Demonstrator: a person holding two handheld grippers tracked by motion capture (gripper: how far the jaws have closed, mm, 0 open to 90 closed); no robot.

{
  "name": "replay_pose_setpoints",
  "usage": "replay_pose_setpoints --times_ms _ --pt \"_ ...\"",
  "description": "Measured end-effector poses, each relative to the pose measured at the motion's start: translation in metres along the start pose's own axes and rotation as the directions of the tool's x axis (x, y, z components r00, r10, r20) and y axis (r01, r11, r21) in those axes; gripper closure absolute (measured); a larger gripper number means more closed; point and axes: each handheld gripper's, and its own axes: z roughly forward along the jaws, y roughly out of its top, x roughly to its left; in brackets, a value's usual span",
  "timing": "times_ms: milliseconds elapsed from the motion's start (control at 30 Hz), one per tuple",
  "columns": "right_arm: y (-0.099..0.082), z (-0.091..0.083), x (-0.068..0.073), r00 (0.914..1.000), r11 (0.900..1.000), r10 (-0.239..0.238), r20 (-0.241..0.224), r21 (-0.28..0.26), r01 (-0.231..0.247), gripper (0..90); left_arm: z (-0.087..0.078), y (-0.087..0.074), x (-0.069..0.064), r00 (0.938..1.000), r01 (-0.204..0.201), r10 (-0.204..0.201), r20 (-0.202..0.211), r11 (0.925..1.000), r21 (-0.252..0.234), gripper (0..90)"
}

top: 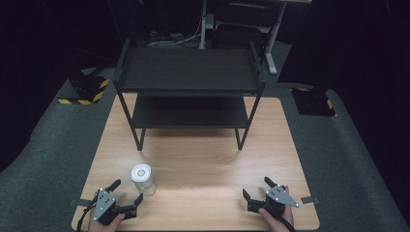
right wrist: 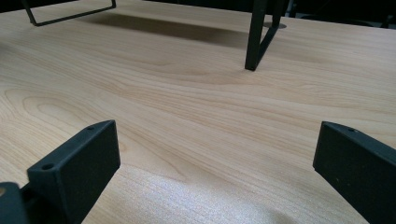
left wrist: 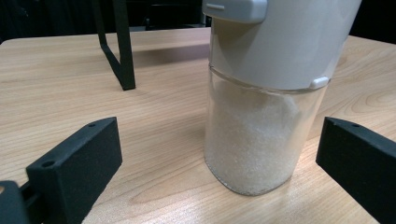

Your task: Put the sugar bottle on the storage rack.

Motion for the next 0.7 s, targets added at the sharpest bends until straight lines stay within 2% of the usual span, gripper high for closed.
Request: replay_pose_setpoints --times_ms 700 --pt "-0.0010 -0.0012 0.0009 0.9999 0.9999 -0.014 -0.003 -0.002 0.014 0.3 -0.0012 -0.0008 -0.0001 1.0000 -0.004 0.004 0.007 1.0000 -0.009 0.4"
